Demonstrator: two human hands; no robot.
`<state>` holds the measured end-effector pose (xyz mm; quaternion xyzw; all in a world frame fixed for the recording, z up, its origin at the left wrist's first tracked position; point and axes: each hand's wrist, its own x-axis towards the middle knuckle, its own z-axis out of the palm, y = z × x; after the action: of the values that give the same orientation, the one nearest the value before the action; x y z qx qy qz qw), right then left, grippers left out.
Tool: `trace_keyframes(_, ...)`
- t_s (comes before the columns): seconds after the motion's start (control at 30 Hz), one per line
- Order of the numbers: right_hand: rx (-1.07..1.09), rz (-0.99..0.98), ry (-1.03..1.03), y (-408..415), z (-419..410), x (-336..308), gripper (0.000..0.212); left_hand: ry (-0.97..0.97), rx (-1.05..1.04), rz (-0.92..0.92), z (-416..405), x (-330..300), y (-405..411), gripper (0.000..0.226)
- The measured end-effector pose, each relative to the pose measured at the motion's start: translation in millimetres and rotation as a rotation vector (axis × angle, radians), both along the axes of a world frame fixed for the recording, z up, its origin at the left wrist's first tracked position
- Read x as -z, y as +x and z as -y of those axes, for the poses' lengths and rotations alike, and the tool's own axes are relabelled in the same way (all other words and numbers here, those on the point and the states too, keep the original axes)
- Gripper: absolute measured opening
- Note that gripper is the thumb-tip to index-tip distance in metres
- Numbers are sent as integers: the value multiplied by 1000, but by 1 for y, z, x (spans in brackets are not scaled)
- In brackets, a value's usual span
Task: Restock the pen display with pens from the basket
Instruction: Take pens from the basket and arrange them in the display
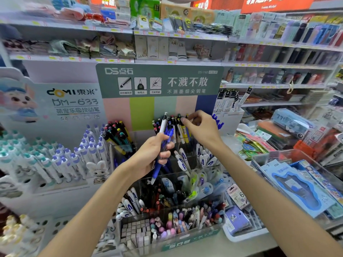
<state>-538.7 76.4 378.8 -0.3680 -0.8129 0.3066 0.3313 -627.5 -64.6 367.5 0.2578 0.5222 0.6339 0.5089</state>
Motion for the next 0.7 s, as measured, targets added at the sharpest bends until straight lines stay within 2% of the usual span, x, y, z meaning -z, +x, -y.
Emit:
trace_keyframes(0.07, -187, -55, -278, 12, 16, -8, 25, 3, 26, -9, 0, -2, 1, 18)
trace_keyframes(0.13, -350, -28, -483, 25, 29, -12, 28, 16, 64, -22, 0, -2, 3, 19)
trace_keyframes(0.2, -373, -35, -514, 34, 32, -9, 19, 51, 104, -50, -1, -1, 7, 19)
trace_keyframes(0.33, -274, -147, -507, 46, 28, -4, 13, 25, 104, -102, -5, -1, 14, 23)
trace_keyframes(0.43, -160, -407, -575, 59, 10, -11, 10, 0, 78, -67, -10, -3, 16, 25)
trace_keyframes(0.47, -83, -499, -545, 64, 1, -15, 8, -14, 57, -59, -10, -3, 14, 27)
trace_keyframes(0.53, 104, -549, -342, 71, -18, -18, 7, -45, 20, -51, -10, -2, 12, 27)
trace_keyframes(0.6, 227, -500, -140, 73, -32, -17, 11, -84, 0, -57, -10, 0, 10, 26)
trace_keyframes(0.7, 235, -324, 46, 67, -41, -11, 16, -101, -1, -72, -13, 3, 10, 26)
